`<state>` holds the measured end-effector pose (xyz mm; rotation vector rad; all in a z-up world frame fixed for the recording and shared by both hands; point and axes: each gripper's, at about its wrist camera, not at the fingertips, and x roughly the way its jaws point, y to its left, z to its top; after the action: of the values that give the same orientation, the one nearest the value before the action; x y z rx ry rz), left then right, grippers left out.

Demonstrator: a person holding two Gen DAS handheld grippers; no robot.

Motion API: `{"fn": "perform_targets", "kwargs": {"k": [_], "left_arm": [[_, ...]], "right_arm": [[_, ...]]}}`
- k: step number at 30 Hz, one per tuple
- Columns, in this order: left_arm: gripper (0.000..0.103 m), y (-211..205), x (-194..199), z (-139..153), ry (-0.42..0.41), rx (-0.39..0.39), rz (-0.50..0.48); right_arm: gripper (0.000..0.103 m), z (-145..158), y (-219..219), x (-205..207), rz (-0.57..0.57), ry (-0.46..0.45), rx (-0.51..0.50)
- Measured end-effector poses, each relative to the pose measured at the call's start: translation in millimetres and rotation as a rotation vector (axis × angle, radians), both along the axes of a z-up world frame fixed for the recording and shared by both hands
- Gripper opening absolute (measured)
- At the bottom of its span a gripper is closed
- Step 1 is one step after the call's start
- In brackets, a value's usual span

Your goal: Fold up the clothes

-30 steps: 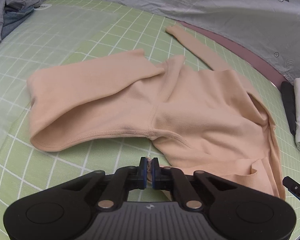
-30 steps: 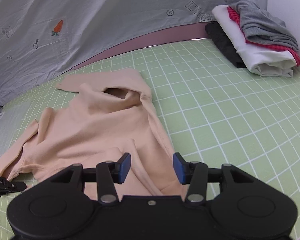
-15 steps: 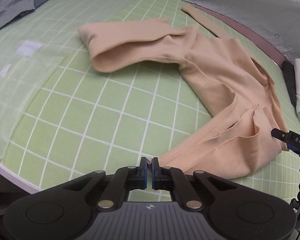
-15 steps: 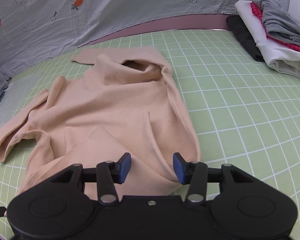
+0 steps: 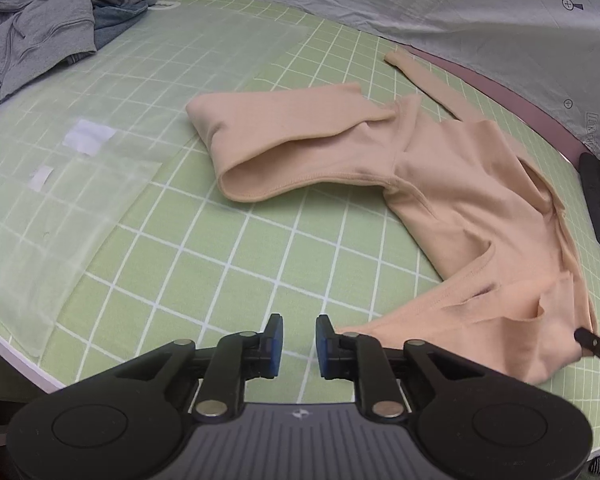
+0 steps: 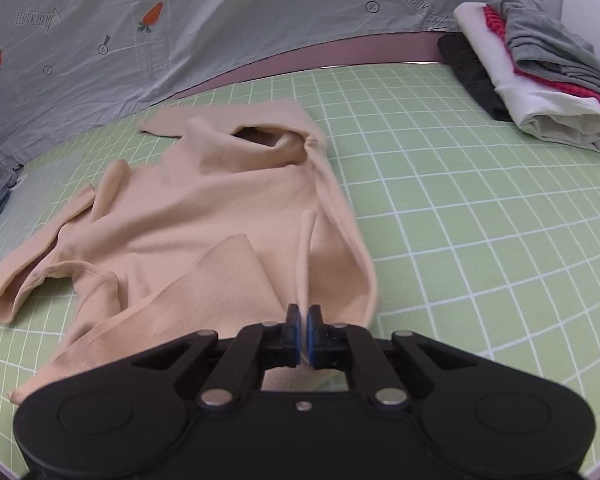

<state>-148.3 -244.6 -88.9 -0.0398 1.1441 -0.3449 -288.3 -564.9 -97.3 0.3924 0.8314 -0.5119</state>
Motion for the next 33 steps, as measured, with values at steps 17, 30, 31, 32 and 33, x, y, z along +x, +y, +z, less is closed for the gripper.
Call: {"fn": "perform_targets", "kwargs": {"k": [17,30,31,32,33], "left_arm": [[0.071,-4.7,98.4,-13.4,-0.025,0.089,0.141],[0.072,-33.9,182.5,-38.4,0.003,0.163,0.197],[0.072,-37.9,185.6,-39.0,-0.003,0.183,0.184],[0.072,-40.9,187.8,-39.5,-0.01,0.197,0.174],[0.074,-42.5,188.9,-40.0,-0.018,0.205,0.167]], "right_arm": [[0.051,19.6,-31.4,29.7,-0.057,-0.062,-0.054],[0.054,-10.2,-76.6,203.9,0.133,0.121,-0.246],[0.054,-12.5,-77.9,216.9,0.156,0.147,-0.274],[0.053,-14.3,-79.0,226.8,0.171,0.157,-0.297],[0.048,-15.9,-81.3,234.7,0.18,0.157,-0.31]]}}
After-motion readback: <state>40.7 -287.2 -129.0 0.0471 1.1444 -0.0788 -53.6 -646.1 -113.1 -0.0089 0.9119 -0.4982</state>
